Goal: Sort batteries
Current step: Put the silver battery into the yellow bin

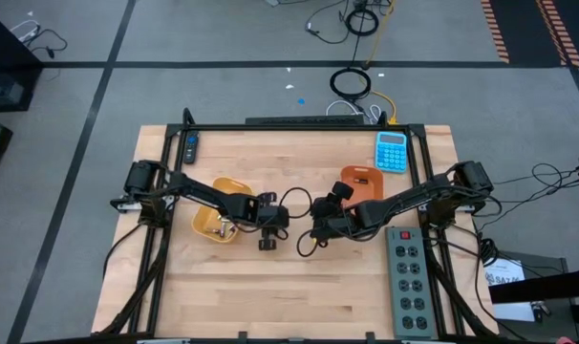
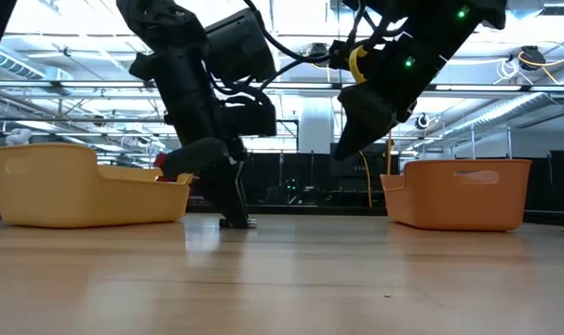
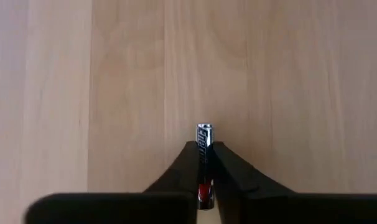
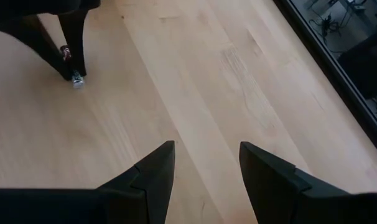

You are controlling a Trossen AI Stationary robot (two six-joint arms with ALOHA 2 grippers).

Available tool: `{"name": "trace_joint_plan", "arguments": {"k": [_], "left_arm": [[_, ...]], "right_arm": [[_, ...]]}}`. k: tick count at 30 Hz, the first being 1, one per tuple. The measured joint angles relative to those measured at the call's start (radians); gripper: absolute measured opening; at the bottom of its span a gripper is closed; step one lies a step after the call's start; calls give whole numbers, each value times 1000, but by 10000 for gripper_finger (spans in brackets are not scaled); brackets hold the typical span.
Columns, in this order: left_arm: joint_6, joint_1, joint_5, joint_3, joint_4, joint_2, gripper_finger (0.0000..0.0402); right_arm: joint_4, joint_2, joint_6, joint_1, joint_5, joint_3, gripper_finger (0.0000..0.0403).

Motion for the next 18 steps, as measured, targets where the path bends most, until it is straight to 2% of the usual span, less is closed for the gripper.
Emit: {"name": "trace_joint_plan", "arguments": {"k": [2, 7, 10, 13, 18], "left_arm": [[15, 3, 18, 0, 0, 0, 20], [21, -12, 26, -4, -5, -42, 20], [16, -19, 51, -14, -58, -120, 18], [-5, -19, 48, -21, -37, -228, 16], [-108, -19, -33, -114, -117, -391, 1]], "right_arm": [[0, 0, 0, 0, 0, 0, 171], [3, 0, -17, 13, 1, 0, 171], [4, 0, -25, 32, 1, 0, 167], [16, 0, -28, 44, 2, -6, 154], [7, -1, 24, 54, 28, -38, 120]]}}
